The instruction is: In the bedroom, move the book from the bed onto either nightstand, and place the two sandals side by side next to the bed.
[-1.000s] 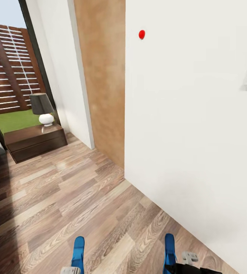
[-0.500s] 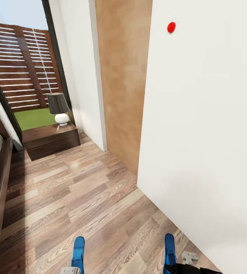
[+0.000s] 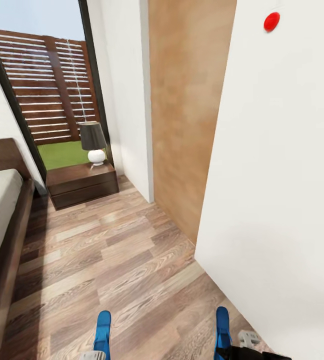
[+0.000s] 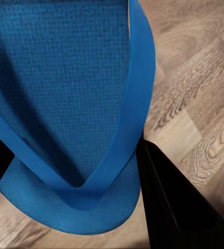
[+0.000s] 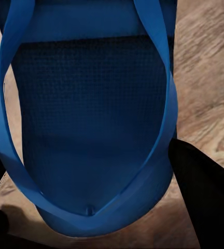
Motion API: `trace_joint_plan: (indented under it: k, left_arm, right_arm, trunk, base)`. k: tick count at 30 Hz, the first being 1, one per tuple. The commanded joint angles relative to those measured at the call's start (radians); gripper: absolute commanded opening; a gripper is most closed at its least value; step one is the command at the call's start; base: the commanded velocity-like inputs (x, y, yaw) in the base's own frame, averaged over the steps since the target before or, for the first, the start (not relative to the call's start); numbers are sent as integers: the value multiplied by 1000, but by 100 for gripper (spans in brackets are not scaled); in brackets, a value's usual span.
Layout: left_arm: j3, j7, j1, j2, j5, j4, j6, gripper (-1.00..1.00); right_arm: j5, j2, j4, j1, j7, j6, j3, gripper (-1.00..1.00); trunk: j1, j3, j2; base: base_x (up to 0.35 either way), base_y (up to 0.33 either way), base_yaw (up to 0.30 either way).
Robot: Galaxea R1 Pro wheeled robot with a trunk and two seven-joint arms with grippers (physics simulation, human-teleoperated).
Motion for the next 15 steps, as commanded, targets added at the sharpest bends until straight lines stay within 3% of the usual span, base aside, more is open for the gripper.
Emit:
trace_joint_plan:
  k: [1, 15]
  left_arm:
    - [5, -5, -1, 0, -3, 1, -3, -100]
    - [5, -5, -1, 0, -3, 2, -3, -100]
  right_arm:
    - [5, -1, 3, -1, 3, -1, -9, -100]
    - [5, -1, 3, -1, 3, -1, -9, -100]
  trunk:
    - [0, -1, 0]
    - [0, -1, 0]
  base:
    - [306, 0, 288]
    - [305, 0, 288]
